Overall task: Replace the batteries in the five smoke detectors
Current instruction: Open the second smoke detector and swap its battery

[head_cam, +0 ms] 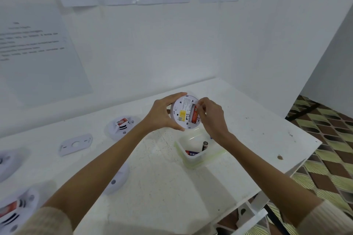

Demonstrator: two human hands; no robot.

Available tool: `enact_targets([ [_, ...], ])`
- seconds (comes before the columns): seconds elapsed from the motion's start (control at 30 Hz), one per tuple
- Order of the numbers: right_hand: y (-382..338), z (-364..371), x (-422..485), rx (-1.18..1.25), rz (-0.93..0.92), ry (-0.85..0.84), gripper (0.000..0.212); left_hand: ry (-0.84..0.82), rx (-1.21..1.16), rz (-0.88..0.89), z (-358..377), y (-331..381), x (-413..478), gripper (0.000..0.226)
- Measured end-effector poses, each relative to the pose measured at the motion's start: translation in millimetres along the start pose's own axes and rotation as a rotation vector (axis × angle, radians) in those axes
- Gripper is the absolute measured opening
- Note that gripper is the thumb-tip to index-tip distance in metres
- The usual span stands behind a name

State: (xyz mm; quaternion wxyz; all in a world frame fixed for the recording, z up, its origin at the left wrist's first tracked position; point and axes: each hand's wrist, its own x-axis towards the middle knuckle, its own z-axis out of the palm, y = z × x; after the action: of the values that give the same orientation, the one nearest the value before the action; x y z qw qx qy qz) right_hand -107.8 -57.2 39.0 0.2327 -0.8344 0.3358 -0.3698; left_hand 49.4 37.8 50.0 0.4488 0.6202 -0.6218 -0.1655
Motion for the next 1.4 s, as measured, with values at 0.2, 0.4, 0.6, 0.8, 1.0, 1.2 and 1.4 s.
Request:
enact_targets([
  [0.2, 0.6, -1.4, -1.4, 0.062, 0.042, -0.015, 0.017, -0.024, 0.007, -0.002, 0.9, -5.0, -0.2, 0.097],
  [0.4, 1.5, 1.0, 1.0, 0.075, 0.066, 0.042, 0.019, -0.034, -0.003, -0.003, 3.6, -6.4, 3.3, 0.097],
  [0.6, -4.7, 2.9, 0.6, 0.193, 0.11, 0.093, 0.017, -0.026, -0.019, -0.015, 3.5, -9.1, 5.1, 0.098],
  [0.8, -4.5, -1.3, 1.8, -0.008, 0.022, 0.18, 0.005, -0.016, -0.056, -0.029, -1.1, -7.1, 8.4, 0.099],
  [1.0, 7.7, -5.1, 5.3, 0.043, -0.279, 0.111, 0.019, 0.01, -0.074, -0.052, -10.4, -9.8, 11.0, 0.098],
  [1.2, 27.3, -15.9, 9.3, 0.002, -0.457, -0.082, 0.02, 0.014, -0.089, -0.065, -21.2, -8.6, 15.3, 0.099],
  [1.4, 33.2, -24.4, 4.6, 0.137, -0.304, -0.375, 0.023, -0.004, -0.106, -0.064, -27.8, -9.6, 22.5, 0.098],
])
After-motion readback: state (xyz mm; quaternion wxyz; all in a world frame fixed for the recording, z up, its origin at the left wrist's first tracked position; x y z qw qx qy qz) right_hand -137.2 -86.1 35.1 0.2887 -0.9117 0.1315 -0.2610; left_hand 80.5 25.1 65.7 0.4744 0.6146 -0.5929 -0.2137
